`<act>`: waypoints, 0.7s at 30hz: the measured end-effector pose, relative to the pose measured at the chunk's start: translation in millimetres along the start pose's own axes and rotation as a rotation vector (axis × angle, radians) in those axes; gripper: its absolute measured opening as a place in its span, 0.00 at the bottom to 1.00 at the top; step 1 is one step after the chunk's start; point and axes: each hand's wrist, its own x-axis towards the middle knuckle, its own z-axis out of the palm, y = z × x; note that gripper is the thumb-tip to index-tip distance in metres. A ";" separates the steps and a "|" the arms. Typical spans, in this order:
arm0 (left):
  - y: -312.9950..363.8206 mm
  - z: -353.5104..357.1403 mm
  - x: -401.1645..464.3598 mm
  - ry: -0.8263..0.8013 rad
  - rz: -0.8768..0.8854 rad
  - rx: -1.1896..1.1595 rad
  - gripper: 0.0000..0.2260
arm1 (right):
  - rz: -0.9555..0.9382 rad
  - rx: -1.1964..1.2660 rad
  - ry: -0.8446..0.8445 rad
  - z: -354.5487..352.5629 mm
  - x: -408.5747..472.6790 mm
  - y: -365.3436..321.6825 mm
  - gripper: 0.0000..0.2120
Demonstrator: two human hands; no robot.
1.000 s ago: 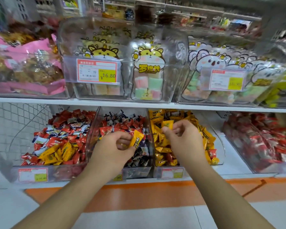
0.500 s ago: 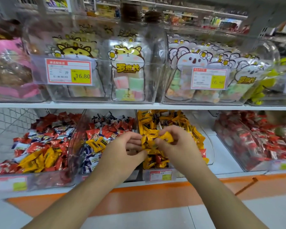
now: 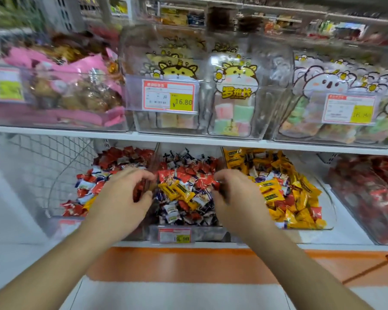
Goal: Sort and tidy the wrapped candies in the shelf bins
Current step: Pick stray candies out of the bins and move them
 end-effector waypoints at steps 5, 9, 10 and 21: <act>-20.3 -2.0 -7.3 -0.034 0.021 0.000 0.19 | 0.011 -0.013 -0.211 57.0 27.0 -30.1 0.24; -26.0 -1.3 -14.3 -0.046 0.034 -0.021 0.22 | 0.051 -0.135 -0.155 95.3 47.0 -35.8 0.25; -27.0 -1.3 -15.5 -0.049 0.032 -0.031 0.23 | 0.050 -0.145 -0.139 102.8 50.8 -37.2 0.26; -29.1 0.8 -15.0 -0.005 -0.003 -0.083 0.23 | 0.105 0.052 -0.109 110.4 56.7 -45.4 0.06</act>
